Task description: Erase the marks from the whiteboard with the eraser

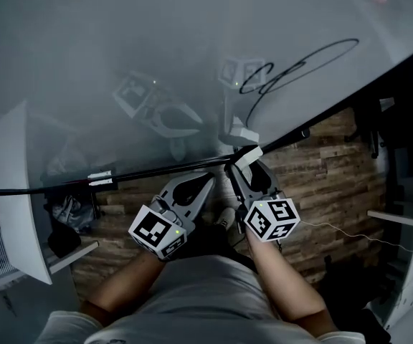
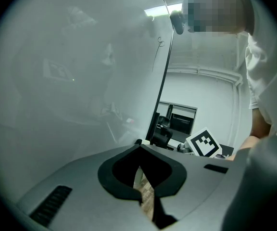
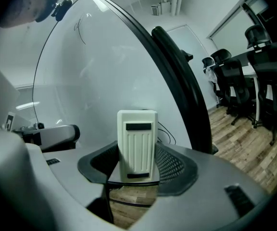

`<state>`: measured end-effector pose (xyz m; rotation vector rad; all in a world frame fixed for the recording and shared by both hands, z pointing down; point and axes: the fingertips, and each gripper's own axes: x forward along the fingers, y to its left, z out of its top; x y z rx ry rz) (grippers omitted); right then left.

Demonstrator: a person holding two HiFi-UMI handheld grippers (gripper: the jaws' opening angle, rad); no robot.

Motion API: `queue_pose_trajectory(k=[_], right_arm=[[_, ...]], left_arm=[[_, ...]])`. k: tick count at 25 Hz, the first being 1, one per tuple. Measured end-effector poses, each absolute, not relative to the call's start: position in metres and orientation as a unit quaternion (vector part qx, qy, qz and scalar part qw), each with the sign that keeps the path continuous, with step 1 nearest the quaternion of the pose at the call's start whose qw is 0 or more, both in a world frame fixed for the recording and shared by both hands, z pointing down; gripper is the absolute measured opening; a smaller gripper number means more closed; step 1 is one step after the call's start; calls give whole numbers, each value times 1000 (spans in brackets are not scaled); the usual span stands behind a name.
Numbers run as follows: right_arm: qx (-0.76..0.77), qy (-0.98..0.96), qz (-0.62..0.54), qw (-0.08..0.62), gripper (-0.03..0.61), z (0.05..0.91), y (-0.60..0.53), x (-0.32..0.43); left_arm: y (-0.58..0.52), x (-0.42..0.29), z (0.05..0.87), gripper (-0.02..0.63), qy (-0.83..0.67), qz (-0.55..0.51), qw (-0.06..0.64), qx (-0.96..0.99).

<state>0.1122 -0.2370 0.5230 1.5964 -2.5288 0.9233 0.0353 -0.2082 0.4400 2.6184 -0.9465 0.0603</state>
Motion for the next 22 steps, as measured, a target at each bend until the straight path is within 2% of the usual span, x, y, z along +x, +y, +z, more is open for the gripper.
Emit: queue_pose_trajectory(k=[10,22], right_arm=[[510,-807,299,8,239,531,-244,113],[544,-760,356,18,239,598,-250,143]], left_arm=[[-211,34,447,6,-332,30,177,926],[-207,28,459,6,-328,31,178,927]])
